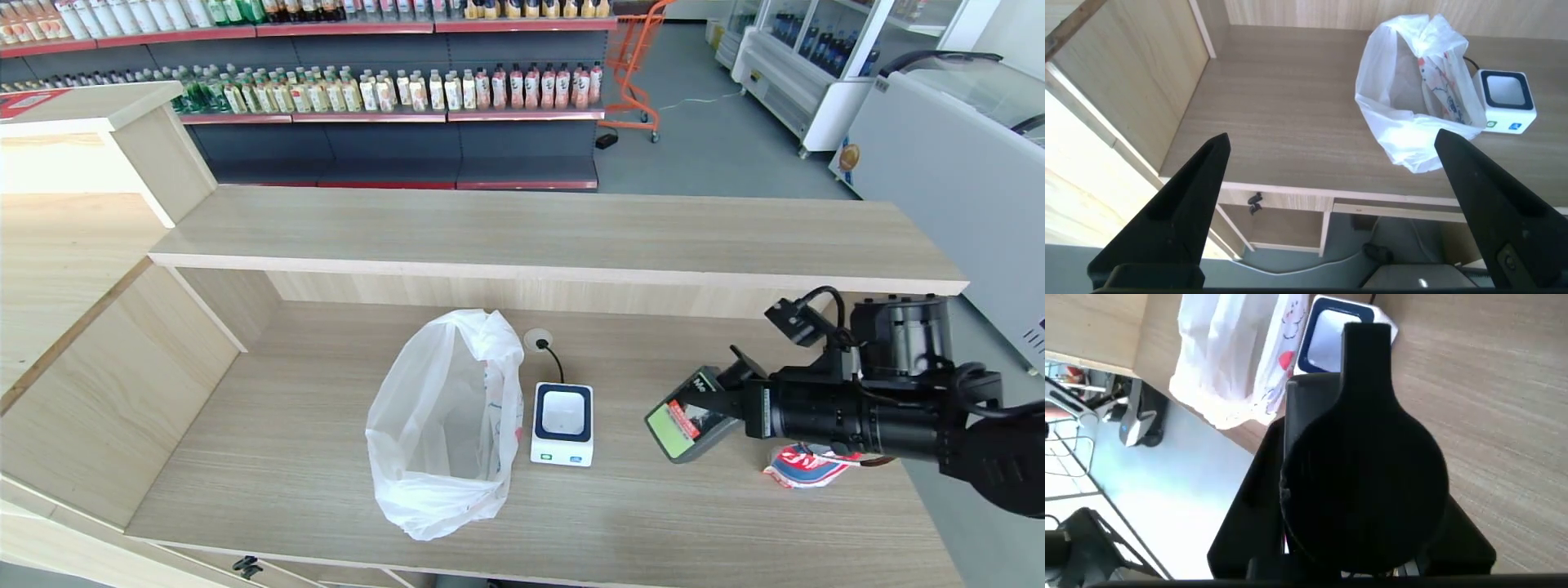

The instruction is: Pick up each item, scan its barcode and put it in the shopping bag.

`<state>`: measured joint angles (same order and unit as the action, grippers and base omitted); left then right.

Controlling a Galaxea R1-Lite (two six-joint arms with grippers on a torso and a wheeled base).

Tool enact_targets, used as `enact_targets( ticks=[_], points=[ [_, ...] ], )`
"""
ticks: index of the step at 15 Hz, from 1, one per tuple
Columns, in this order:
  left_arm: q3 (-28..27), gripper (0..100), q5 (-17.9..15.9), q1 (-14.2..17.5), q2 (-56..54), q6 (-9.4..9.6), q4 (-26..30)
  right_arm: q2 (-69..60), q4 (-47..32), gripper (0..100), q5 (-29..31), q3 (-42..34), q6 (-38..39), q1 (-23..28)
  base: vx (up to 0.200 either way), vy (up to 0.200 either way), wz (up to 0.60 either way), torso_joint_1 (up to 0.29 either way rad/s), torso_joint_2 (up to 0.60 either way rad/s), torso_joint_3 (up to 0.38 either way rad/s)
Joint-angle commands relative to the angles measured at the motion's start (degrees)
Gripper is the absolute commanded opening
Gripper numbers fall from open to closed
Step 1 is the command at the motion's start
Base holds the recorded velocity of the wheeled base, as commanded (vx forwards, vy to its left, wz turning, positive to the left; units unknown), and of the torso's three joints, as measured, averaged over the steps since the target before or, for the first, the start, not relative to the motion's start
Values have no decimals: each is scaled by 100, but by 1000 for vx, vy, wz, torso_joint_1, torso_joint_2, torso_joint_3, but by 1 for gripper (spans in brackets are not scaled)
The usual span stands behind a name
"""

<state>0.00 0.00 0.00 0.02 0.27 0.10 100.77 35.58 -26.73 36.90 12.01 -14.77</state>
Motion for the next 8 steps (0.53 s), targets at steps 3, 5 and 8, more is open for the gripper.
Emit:
enact_targets(
  ticks=[3,5,8],
  points=[
    [0,100,0,0,-2,0,-1,1841,388,0,863,1091,12,-922,0,0,0,0,0,0],
    [0,100,0,0,-2,0,-10,2184,449,0,1127,1601,21,-1098,0,0,0,0,0,0],
    [0,100,0,0,-2,0,-1,2500,511,0,1250,1891,21,-1221,0,0,0,0,0,0]
  ],
)
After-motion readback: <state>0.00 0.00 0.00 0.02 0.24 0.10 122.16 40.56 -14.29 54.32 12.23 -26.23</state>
